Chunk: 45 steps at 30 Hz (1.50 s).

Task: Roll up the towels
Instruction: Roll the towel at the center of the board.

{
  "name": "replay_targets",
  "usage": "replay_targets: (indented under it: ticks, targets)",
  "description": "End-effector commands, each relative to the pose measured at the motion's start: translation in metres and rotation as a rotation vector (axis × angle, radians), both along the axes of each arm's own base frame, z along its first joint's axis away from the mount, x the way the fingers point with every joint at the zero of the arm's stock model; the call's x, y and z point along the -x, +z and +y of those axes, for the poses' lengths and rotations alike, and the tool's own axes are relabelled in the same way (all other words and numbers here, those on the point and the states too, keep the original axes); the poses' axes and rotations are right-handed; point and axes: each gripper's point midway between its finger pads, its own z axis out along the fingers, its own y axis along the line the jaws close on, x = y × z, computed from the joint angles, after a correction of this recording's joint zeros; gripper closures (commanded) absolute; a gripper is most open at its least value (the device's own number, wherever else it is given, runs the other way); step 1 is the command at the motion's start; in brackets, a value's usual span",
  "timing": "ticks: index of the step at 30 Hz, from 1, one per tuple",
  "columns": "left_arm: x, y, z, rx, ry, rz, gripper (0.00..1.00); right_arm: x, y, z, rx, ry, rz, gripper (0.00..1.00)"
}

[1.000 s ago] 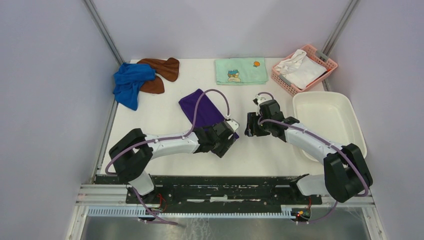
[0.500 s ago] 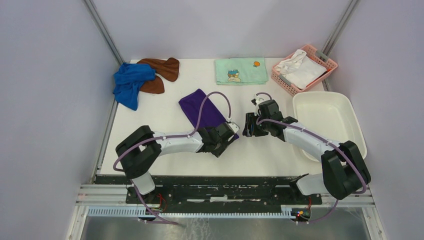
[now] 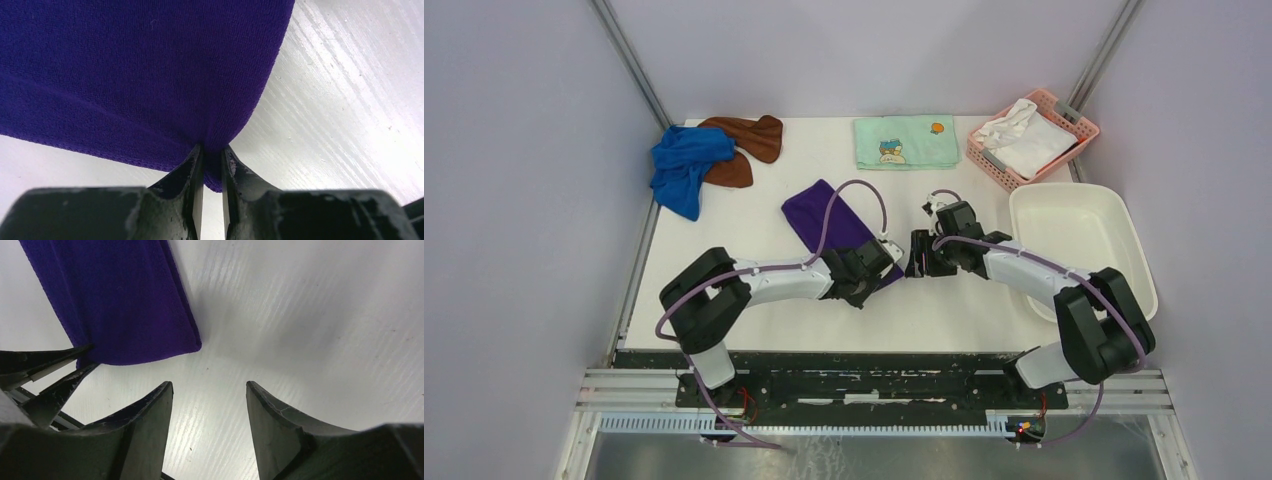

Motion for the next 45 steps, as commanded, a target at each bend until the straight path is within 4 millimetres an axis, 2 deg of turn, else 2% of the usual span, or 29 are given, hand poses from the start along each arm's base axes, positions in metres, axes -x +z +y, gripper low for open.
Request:
replay_targets:
  ticks: [1, 8, 13, 22, 27, 31, 37, 42, 45]
  targets:
    - [0.007, 0.007, -0.016, 0.121, -0.028, 0.096, 0.77, -0.013, 0.016, 0.009, -0.048, -0.043, -0.007, 0.35]
    - [0.010, 0.020, -0.034, 0.304, -0.010, 0.208, 0.78, -0.012, 0.019, 0.027, -0.203, -0.166, 0.059, 0.31]
    - [0.006, 0.022, -0.033, 0.381, 0.043, 0.267, 0.78, -0.018, 0.019, 0.037, -0.308, -0.278, 0.102, 0.30]
    - [-0.001, 0.020, -0.029, 0.473, 0.114, 0.332, 0.78, -0.013, -0.001, 0.028, -0.318, -0.416, 0.151, 0.28]
    - [0.000, 0.020, -0.033, 0.498, 0.106, 0.343, 0.78, -0.018, -0.013, 0.035, -0.354, -0.442, 0.180, 0.29]
    - [-0.001, 0.019, -0.033, 0.494, 0.108, 0.345, 0.78, -0.025, -0.019, 0.043, -0.407, -0.473, 0.202, 0.32]
    - [-0.003, 0.020, -0.032, 0.494, 0.113, 0.329, 0.75, -0.027, -0.022, 0.045, -0.388, -0.491, 0.237, 0.40]
    - [-0.009, 0.027, -0.026, 0.479, 0.128, 0.274, 0.65, -0.024, -0.020, 0.038, -0.317, -0.512, 0.257, 0.56]
    - [-0.012, 0.035, -0.023, 0.458, 0.128, 0.214, 0.54, -0.022, -0.020, 0.034, -0.271, -0.522, 0.283, 0.65]
